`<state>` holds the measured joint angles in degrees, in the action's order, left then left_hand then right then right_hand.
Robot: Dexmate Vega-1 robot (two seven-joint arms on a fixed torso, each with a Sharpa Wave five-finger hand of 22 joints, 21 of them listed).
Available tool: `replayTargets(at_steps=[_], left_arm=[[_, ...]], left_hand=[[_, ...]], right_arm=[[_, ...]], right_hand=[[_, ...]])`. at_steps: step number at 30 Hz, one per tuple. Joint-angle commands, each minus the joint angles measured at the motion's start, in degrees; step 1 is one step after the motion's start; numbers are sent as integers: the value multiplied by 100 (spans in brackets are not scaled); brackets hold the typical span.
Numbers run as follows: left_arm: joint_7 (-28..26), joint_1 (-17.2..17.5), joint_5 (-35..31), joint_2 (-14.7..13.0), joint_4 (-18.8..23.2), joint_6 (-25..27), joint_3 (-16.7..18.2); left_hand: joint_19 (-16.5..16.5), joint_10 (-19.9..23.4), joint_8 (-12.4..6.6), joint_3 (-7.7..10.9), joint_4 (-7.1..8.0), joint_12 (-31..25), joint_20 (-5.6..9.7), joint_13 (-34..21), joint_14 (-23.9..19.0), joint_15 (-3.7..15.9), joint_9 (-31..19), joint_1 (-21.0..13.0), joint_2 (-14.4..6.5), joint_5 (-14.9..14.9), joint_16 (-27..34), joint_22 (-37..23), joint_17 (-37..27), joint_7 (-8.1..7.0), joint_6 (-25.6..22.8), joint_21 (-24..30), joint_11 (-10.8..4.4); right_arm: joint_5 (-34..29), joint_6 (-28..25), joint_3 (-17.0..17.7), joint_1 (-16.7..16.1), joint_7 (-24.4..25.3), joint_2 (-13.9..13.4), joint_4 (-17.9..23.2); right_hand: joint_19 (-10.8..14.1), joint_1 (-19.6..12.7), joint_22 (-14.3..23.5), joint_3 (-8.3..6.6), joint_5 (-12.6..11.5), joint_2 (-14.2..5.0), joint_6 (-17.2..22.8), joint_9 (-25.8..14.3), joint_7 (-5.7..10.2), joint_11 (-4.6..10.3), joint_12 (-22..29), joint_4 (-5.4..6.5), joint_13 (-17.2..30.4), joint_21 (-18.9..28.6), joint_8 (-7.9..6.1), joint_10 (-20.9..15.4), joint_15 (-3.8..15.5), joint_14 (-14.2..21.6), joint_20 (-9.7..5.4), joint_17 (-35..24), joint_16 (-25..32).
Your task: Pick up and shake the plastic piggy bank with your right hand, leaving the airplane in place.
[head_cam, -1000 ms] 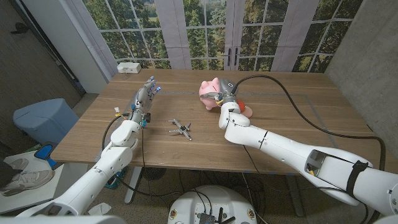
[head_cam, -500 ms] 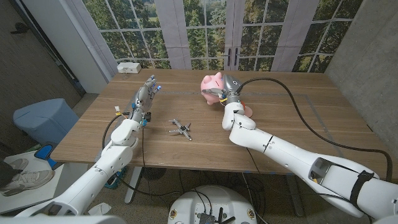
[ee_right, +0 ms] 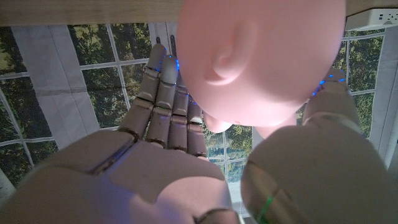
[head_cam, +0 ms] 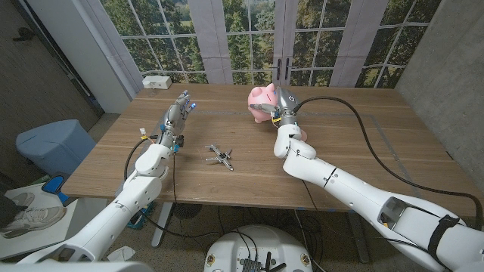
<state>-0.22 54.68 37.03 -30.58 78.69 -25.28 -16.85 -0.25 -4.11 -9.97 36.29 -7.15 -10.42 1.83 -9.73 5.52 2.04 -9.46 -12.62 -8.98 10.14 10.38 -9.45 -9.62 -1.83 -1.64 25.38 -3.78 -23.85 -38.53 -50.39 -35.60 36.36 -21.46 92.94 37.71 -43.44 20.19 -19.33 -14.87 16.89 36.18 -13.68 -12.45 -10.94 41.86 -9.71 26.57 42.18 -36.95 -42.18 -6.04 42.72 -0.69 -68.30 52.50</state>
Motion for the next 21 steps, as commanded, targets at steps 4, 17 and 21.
replayTargets(at_steps=[4,17,21], left_arm=[[-57,3,-34,-10,44,12,2],[-69,-25,-70,-24,65,45,-17],[-95,-10,-79,-24,97,43,-13]], left_hand=[[28,-43,-23,10,-58,-43,75,-28,-20,66,-31,-55,1,-18,-1,-26,-6,-2,5,-30,33],[39,-38,-23,-12,-75,-45,71,-28,-15,68,-31,-51,1,-18,-4,-27,-6,-5,7,-66,26],[42,-38,-24,-18,-79,-46,71,-28,-15,69,-31,-50,1,-18,-3,-27,-6,-4,5,-75,26]], right_arm=[[254,436,542,-261,233,29,61],[922,908,1105,-538,222,-23,240],[1128,1090,1270,-621,252,-44,266]], right_hand=[[-155,-2124,-2,-1021,-37,-2103,1677,-591,1100,1775,8,-9,1728,67,-136,-1793,1872,1111,-90,-67,-21],[-200,-2096,-45,-1090,-62,-2093,1682,-595,1101,1765,-5,-3,1759,168,-107,-1798,1871,1124,-93,-141,-65],[-214,-2092,-55,-1101,-67,-2081,1671,-605,1095,1764,-13,-8,1762,189,-102,-1793,1872,1125,-95,-153,-71]])
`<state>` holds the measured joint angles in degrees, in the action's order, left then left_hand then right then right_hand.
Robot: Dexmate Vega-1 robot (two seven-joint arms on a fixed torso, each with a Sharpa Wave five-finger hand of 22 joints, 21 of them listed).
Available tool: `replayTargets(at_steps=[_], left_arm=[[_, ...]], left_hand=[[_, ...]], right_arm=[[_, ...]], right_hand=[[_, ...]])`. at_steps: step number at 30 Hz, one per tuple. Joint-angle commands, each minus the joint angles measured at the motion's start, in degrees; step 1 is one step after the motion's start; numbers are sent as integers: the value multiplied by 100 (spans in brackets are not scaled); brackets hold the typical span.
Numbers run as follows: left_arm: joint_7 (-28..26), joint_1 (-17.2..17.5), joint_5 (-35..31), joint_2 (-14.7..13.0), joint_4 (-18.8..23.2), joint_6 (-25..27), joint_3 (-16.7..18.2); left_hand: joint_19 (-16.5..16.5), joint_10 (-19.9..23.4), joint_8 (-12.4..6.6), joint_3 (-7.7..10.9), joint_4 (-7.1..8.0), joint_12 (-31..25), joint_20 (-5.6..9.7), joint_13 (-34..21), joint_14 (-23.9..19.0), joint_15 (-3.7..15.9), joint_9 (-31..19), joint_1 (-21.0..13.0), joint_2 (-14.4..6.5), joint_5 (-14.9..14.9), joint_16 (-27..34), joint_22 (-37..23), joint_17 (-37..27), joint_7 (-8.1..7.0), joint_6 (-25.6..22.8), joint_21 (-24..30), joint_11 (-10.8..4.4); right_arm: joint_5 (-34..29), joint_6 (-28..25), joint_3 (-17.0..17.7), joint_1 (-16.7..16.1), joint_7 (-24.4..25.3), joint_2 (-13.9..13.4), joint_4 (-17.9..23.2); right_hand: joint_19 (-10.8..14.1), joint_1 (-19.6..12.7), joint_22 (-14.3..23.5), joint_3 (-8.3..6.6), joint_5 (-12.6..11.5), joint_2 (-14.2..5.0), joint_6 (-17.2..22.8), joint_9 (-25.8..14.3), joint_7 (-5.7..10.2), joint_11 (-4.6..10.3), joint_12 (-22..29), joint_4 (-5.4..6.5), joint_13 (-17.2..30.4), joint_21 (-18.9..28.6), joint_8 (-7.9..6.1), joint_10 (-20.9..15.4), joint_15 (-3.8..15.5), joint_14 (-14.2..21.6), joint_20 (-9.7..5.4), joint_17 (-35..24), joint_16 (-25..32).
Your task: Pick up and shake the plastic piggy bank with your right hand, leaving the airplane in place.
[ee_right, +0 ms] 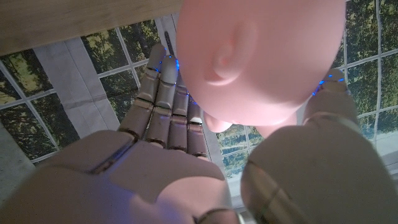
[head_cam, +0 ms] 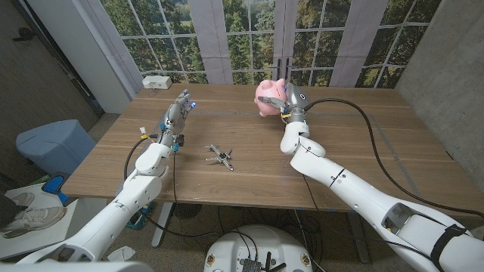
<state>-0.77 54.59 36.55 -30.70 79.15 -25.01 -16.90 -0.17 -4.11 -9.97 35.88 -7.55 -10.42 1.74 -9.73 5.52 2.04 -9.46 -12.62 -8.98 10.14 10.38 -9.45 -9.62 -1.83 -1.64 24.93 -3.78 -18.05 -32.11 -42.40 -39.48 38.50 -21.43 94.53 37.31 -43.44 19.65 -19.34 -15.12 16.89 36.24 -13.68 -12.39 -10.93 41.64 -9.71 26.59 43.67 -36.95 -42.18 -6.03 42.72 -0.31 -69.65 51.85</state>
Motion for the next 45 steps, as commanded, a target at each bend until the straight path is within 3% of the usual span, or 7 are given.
replayTargets(at_steps=[1,16,30,38,45], left_arm=[[-45,0,-37,-15,57,19,-9],[-163,73,-112,-33,223,55,-22],[-253,83,-189,-29,322,86,-44],[-301,96,-224,-31,384,111,-54],[-336,108,-256,-43,442,137,-61]], left_hand=[[36,-41,-23,21,-40,-44,79,-28,-15,69,-31,-50,1,-18,-4,-28,-6,-7,6,-34,24],[52,-43,-24,1,-53,-44,79,-28,-16,70,-31,-48,-5,-17,-4,-29,-7,-9,5,-74,31],[66,-46,-24,-15,-62,-43,78,-28,-16,68,-31,-48,-12,-16,-4,-30,-7,-5,6,-108,27],[73,-44,-25,-23,-66,-44,75,-27,-18,69,-31,-49,-15,-16,-3,-30,-6,-8,4,-128,27],[82,-44,-23,-30,-71,-44,76,-27,-21,67,-31,-50,-19,-15,-3,-31,-6,-8,8,-148,32]], right_arm=[[606,489,518,-253,49,-43,111],[1093,1417,1048,-573,645,6,-43],[1363,2459,1569,-778,1648,324,-526],[1420,2815,1745,-809,2027,443,-727],[1489,2900,1787,-844,2007,419,-742]], right_hand=[[-176,-2092,-4,-1107,-43,-2082,1663,-608,1076,1759,12,-8,1765,48,-100,-1800,1872,1125,-130,-20,-8],[-229,-2059,-47,-1137,-66,-2059,1657,-635,1078,1736,-12,-1,1779,139,-79,-1794,1863,1151,-128,-53,-1],[-269,-2050,-91,-1175,-98,-2045,1654,-652,1066,1725,-32,-8,1802,237,-50,-1783,1865,1139,-116,-63,3],[-288,-2047,-116,-1195,-118,-2044,1643,-665,1056,1714,-39,-11,1806,294,-30,-1800,1868,1132,-110,-66,10],[-310,-2040,-133,-1202,-131,-2039,1644,-678,1056,1707,-47,-10,1821,329,-23,-1780,1867,1129,-113,-68,18]])
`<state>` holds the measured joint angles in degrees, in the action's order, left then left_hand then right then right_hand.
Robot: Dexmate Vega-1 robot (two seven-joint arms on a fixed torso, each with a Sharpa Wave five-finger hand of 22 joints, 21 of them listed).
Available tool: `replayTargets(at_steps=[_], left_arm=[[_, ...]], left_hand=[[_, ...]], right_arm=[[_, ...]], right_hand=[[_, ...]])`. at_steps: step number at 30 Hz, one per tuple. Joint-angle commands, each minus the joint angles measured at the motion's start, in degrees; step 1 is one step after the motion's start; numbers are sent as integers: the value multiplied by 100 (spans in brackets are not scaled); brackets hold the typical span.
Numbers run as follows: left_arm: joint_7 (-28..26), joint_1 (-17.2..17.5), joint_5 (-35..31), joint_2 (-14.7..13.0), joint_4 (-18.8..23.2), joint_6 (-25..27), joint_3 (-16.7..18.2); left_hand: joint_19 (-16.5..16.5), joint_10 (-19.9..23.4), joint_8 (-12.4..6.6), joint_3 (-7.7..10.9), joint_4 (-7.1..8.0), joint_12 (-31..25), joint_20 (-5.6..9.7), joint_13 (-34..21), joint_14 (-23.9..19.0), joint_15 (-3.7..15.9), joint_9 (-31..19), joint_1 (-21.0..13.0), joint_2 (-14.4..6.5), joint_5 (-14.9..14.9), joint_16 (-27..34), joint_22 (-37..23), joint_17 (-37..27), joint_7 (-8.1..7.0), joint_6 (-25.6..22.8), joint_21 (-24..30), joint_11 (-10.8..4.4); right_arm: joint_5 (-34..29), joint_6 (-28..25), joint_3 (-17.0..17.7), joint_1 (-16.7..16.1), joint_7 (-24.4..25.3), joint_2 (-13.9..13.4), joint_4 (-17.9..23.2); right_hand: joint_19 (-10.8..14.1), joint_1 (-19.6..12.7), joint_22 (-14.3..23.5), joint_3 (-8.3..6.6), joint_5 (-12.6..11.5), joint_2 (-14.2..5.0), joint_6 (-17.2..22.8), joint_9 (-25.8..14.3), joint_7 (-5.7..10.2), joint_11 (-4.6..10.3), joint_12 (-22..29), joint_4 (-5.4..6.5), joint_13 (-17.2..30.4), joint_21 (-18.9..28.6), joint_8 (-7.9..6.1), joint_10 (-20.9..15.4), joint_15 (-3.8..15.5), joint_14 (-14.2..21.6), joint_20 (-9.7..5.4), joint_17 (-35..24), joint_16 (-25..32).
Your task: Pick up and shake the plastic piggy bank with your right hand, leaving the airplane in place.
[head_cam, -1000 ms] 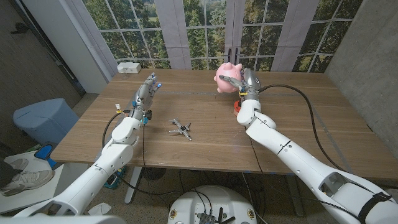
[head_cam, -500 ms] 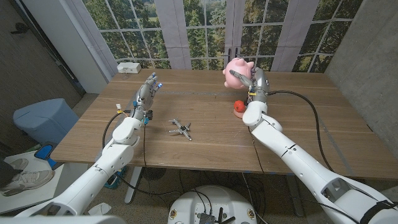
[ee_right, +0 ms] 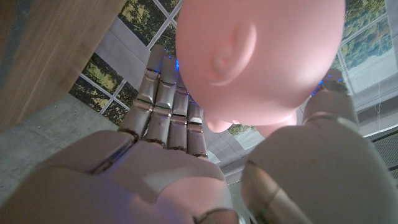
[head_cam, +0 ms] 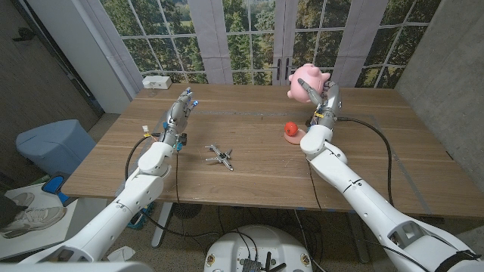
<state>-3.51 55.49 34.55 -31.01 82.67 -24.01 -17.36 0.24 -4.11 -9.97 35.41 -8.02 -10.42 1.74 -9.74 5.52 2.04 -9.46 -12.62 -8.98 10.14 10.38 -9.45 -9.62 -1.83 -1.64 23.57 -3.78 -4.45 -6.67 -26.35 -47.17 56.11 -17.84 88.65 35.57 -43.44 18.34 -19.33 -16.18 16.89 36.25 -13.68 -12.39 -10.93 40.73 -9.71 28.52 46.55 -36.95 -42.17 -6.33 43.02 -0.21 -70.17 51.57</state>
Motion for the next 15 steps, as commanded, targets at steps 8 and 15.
replayTargets(at_steps=[8,15], left_arm=[[-87,35,-71,-27,148,76,-21],[-72,6,-72,-23,134,100,-36]], left_hand=[[48,-42,-24,7,-29,-45,75,-27,-19,62,-31,-51,-20,-15,-5,-31,-6,-11,6,-35,25],[58,-43,-25,-1,-34,-45,78,-27,-19,69,-31,-52,-21,-14,-5,-32,-5,-10,4,-56,19]], right_arm=[[176,284,155,-129,-8,-93,-14],[171,144,65,-145,-378,-301,158]], right_hand=[[-162,-2034,-27,-1217,-47,-2043,1651,-690,1053,1720,34,-9,1638,95,-9,-1780,1896,1099,-124,-18,58],[-193,-2022,-49,-1227,-61,-2036,1654,-699,1065,1713,32,-9,1657,137,3,-1776,1899,1080,-127,-17,58]])
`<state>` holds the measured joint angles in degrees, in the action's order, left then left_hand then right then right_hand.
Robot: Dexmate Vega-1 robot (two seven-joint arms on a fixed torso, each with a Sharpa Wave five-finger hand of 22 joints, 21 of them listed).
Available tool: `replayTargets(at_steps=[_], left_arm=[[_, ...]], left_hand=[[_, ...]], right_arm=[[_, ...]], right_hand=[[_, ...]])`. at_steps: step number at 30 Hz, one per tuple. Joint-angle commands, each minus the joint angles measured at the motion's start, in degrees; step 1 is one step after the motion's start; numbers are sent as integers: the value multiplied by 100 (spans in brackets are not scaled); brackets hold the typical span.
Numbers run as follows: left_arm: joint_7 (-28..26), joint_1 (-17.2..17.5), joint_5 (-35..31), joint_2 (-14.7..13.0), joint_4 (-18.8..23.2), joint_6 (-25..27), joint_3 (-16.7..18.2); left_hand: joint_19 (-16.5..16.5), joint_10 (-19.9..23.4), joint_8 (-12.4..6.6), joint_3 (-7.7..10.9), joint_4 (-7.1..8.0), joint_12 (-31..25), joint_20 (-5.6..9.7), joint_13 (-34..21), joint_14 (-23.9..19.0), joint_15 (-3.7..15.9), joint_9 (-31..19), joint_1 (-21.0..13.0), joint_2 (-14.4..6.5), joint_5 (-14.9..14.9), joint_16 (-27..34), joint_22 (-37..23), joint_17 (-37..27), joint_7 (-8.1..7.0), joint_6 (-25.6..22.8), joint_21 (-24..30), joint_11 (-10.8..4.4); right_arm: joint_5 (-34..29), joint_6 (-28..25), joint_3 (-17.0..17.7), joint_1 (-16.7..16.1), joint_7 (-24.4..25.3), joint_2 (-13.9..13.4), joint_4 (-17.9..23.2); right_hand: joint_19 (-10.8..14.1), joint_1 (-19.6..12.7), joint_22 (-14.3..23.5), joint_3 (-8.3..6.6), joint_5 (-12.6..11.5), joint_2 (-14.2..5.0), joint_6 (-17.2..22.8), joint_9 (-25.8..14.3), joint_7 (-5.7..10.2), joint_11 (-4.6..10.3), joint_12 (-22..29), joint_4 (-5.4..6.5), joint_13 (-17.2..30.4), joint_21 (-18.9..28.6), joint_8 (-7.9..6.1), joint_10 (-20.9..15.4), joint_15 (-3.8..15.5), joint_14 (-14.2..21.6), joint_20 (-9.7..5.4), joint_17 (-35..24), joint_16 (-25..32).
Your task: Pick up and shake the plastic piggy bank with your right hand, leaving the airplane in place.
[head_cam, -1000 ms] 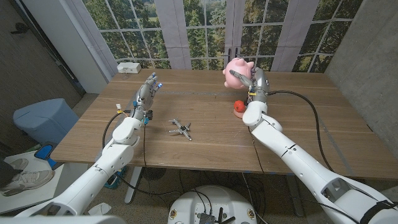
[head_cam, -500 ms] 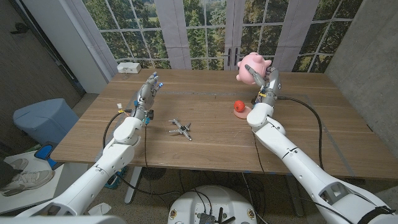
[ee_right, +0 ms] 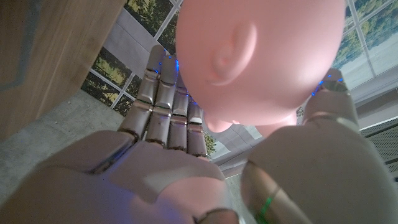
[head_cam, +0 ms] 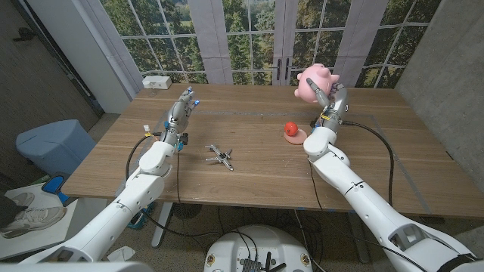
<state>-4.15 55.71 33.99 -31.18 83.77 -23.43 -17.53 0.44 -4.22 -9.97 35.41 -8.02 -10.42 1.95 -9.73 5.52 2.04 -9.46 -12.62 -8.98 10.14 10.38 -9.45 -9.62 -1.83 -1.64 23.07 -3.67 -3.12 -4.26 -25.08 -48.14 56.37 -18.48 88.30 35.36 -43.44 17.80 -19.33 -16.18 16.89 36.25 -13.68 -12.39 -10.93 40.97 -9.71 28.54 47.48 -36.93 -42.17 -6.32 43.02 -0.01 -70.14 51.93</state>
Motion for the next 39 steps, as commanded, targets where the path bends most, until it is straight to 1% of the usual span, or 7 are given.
replayTargets(at_steps=[1,5,8,12,18,25,39], left_arm=[[-4,-22,-19,-6,17,41,-22],[-5,-39,-19,0,0,43,-22],[8,-51,-11,-5,-7,64,-27],[15,-65,-7,4,-26,60,-30],[11,-74,-15,7,-30,66,-38],[14,-83,-18,18,-42,61,-47],[12,-78,-20,15,-38,55,-46]], left_hand=[[38,-31,-25,-2,-34,-45,53,-27,-19,71,-31,-53,-21,-14,-5,-32,-5,-12,4,-8,8],[43,-32,-24,-6,-36,-45,53,-27,-22,67,-31,-53,-23,-14,-5,-32,-5,-12,7,-21,16],[46,-33,-24,-10,-38,-44,55,-27,-17,72,-31,-54,-24,-14,-7,-32,-5,-8,7,-32,19],[50,-30,-23,-13,-39,-45,51,-27,-18,66,-31,-55,-26,-14,-7,-32,-5,-7,7,-44,18],[57,-34,-24,-18,-41,-44,51,-27,-16,69,-31,-57,-28,-13,-8,-33,-5,-7,5,-61,16],[65,-35,-24,-24,-43,-43,52,-27,-18,67,-31,-58,-29,-13,-7,-33,-5,-11,7,-81,16],[80,-29,-25,-34,-47,-46,50,-27,-14,70,-31,-63,-33,-12,-10,-34,-5,-3,4,-119,15]], right_arm=[[39,-170,-80,-53,-496,-290,256],[38,-366,-170,-59,-947,-556,497],[72,-512,-252,-32,-1459,-840,694],[161,-500,-349,43,-2166,-1202,838],[233,-723,-439,127,-2748,-1451,1050],[267,-961,-500,200,-3050,-1560,1169],[261,-1045,-505,198,-3045,-1564,1202]], right_hand=[[-179,-2015,1,-1225,-62,-2034,1660,-697,1061,1720,5,-6,1656,49,3,-1772,1895,1077,-150,-20,23],[-210,-2011,-16,-1236,-71,-2042,1667,-689,1075,1721,-3,-4,1675,77,18,-1748,1899,1074,-160,-19,27],[-243,-1994,-29,-1236,-73,-2035,1655,-687,1079,1713,-20,2,1651,92,33,-1760,1891,1056,-175,-17,22],[-273,-1982,-44,-1241,-73,-2037,1677,-678,1104,1727,-23,7,1676,111,39,-1735,1892,1038,-197,-14,14],[-305,-1973,-66,-1256,-73,-2040,1693,-654,1117,1715,-46,7,1655,140,59,-1739,1896,1015,-221,-7,-2],[-320,-1957,-94,-1264,-69,-2040,1694,-628,1118,1714,-53,10,1662,185,86,-1751,1894,1010,-231,-6,-7],[-352,-1944,-137,-1280,-64,-2035,1707,-624,1122,1713,-75,4,1670,248,101,-1747,1895,1010,-237,-5,-9]])
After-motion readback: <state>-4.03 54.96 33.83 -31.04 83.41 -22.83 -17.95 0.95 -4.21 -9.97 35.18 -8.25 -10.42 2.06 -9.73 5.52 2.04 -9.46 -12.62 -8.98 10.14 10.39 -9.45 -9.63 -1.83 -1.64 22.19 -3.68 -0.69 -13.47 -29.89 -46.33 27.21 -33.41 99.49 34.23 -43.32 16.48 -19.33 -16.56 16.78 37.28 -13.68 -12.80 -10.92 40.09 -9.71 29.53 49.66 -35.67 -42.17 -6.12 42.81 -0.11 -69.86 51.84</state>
